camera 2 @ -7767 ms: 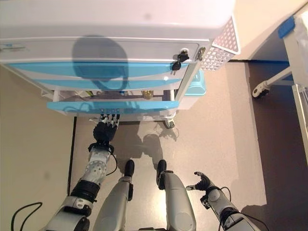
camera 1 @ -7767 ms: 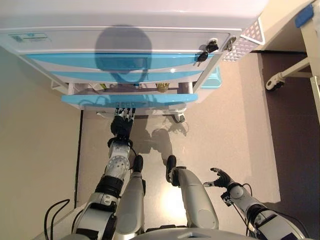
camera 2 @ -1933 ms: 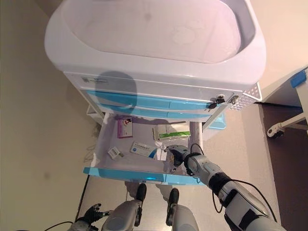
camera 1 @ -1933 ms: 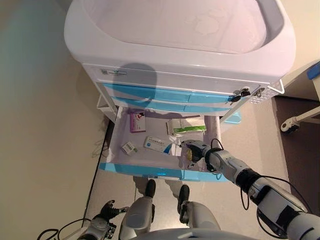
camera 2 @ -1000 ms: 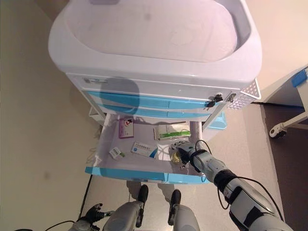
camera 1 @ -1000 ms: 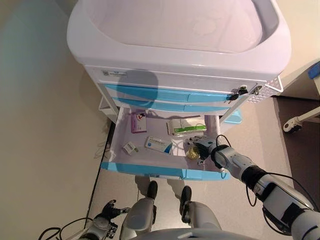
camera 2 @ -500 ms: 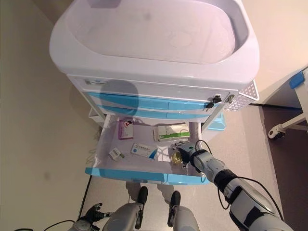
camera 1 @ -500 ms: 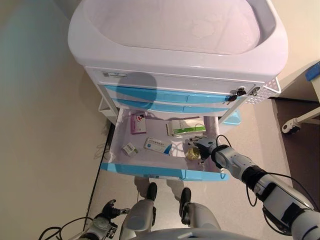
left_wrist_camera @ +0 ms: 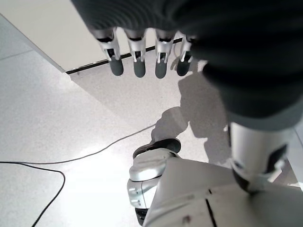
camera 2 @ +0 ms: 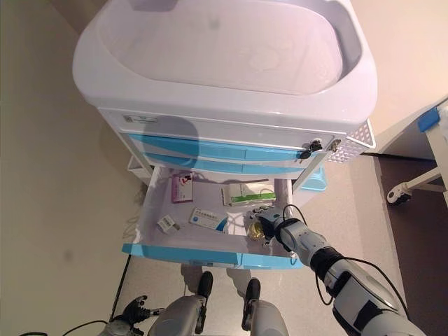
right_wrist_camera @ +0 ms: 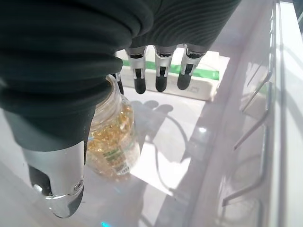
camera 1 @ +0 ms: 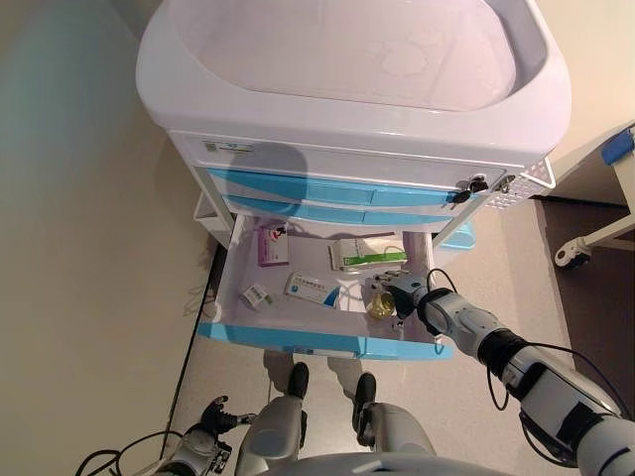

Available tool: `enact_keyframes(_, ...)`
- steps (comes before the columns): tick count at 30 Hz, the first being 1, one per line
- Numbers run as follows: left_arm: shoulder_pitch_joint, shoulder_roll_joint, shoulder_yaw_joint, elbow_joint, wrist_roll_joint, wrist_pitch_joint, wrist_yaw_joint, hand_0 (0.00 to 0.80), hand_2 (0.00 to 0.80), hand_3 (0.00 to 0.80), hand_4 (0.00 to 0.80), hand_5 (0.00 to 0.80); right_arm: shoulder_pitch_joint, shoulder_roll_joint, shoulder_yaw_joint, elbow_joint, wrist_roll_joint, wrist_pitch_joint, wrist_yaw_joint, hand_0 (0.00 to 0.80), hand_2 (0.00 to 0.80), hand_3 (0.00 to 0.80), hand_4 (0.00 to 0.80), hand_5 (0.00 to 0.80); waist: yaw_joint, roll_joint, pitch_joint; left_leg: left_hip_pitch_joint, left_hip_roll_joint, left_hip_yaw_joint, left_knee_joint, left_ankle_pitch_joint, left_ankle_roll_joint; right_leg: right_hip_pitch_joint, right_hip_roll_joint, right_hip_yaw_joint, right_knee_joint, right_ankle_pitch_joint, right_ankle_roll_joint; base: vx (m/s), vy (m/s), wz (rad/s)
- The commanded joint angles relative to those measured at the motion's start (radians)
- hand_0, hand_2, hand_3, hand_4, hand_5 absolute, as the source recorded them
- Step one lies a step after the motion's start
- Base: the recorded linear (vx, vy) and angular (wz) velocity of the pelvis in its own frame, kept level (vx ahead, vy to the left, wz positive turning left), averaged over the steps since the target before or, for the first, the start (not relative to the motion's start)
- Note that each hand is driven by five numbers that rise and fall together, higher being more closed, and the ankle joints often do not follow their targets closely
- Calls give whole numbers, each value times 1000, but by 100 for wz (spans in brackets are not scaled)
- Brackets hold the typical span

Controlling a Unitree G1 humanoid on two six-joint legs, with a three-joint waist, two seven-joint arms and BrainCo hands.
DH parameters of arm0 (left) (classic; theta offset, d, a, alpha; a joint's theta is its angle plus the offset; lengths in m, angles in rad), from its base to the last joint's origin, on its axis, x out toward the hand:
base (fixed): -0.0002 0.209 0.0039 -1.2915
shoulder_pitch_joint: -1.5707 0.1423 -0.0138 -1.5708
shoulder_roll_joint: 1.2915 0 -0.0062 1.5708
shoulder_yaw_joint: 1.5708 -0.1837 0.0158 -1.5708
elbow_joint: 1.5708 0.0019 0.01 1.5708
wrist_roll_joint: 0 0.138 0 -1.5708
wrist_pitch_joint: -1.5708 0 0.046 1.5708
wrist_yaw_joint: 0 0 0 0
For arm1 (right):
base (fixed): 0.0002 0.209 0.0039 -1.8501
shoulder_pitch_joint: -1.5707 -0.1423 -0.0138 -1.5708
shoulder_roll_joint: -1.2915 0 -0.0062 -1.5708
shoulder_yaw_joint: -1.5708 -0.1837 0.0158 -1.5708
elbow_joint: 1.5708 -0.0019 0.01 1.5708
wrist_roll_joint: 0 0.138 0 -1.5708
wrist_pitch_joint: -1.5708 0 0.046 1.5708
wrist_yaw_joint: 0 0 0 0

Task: Open the drawer and pick up the medicine

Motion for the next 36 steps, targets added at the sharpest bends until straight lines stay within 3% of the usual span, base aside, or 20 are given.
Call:
enact_keyframes(1, -8, -39, -14, 14, 7, -5, -5, 0, 0, 0, 0, 0, -50, 1, 22, -23, -16, -1, -29, 100, 100, 100, 100, 100, 1, -14, 10, -19, -46, 3, 4, -22, 22, -35, -22, 39, 26, 65, 65, 0, 0, 0)
enact_keyframes(3, -8, -39, -14, 14, 8, -6, -5, 0, 0, 0, 0, 0, -50, 4, 23, -22, -13, -2, -30, 147, 147, 147, 147, 147, 2, -14, 11, -18, -46, 3, 3, -22, 22, -35, -21, 39, 26, 66, 65, 0, 0, 0)
enact_keyframes(5, -9, -40, -15, 16, 7, -5, -5, 0, 0, 0, 0, 0, -50, 10, 26, -19, -13, -3, -30, 329, 329, 329, 329, 329, 3, -15, 11, -18, -46, 3, 4, -23, 22, -35, -21, 39, 27, 66, 65, 0, 0, 0)
enact_keyframes(7, -9, -40, -15, 16, 7, -6, -5, 0, 0, 0, 0, 0, -50, 11, 26, -20, -13, -4, -30, 424, 424, 424, 424, 424, 3, -14, 12, -19, -47, 3, 5, -23, 22, -36, -21, 40, 28, 66, 65, 0, 0, 0)
enact_keyframes(24, -10, -41, -14, 17, 8, -5, 0, 0, 0, 0, 0, 0, -46, 20, 21, -18, -16, -3, -34, 502, 502, 502, 502, 502, 3, -14, 13, -20, -46, 6, 5, -24, 24, -40, -22, 40, 30, 67, 67, 0, 0, 0)
enact_keyframes(34, -8, -39, -10, 19, 11, -4, -1, 0, 0, 0, 0, 0, -44, -6, 10, -61, -2, -7, -35, 800, 800, 800, 800, 800, 0, -17, 12, -21, -46, 8, 7, -26, 23, -40, -21, 43, 28, 68, 68, 0, 0, 0)
enact_keyframes(36, -7, -38, -8, 19, 13, -4, -1, 0, 0, 0, 0, 0, -43, -16, 3, -81, 3, -10, -33, 800, 800, 800, 800, 800, -1, -18, 10, -19, -46, 9, 7, -26, 24, -40, -20, 44, 30, 68, 68, 0, 0, 0)
